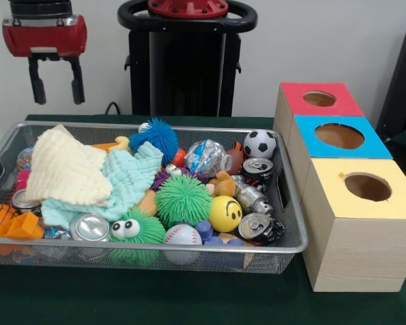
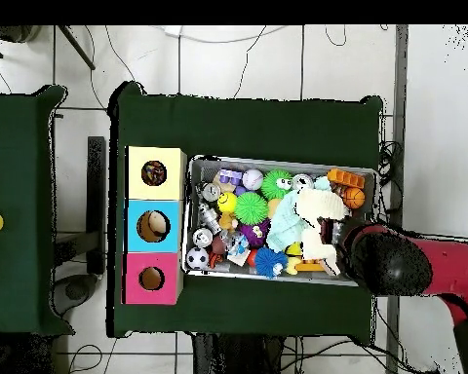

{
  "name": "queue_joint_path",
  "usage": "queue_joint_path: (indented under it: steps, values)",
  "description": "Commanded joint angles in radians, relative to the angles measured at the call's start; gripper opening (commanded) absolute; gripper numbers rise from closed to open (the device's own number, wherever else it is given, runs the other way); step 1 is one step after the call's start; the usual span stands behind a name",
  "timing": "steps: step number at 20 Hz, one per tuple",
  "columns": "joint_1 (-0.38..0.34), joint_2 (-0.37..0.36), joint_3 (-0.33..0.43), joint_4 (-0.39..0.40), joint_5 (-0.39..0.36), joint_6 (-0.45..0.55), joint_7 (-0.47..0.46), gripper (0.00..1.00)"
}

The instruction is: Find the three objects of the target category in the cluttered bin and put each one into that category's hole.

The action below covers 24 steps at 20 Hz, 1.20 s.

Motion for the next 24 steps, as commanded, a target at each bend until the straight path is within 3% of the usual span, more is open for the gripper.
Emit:
queue_joint_path:
  steps: [1, 6, 10, 14, 19, 24]
  values:
    - [0.094, -0.161, -0.008, 0.115, 0.091, 0.068, 0.049, 1.0]
    - [0.175, -0.226, -0.03, 0.098, 0.162, 0.125, 0.085, 1.0]
    - [0.289, -0.25, -0.078, 0.097, 0.185, 0.115, 0.174, 1.0]
    - [0.368, -0.195, -0.129, 0.071, 0.18, 0.059, 0.201, 1.0]
    - [0.522, -0.052, -0.22, -0.052, 0.118, 0.025, 0.26, 1.0]
    - [0.622, 0.074, -0.296, -0.187, 0.128, 0.021, 0.272, 1.0]
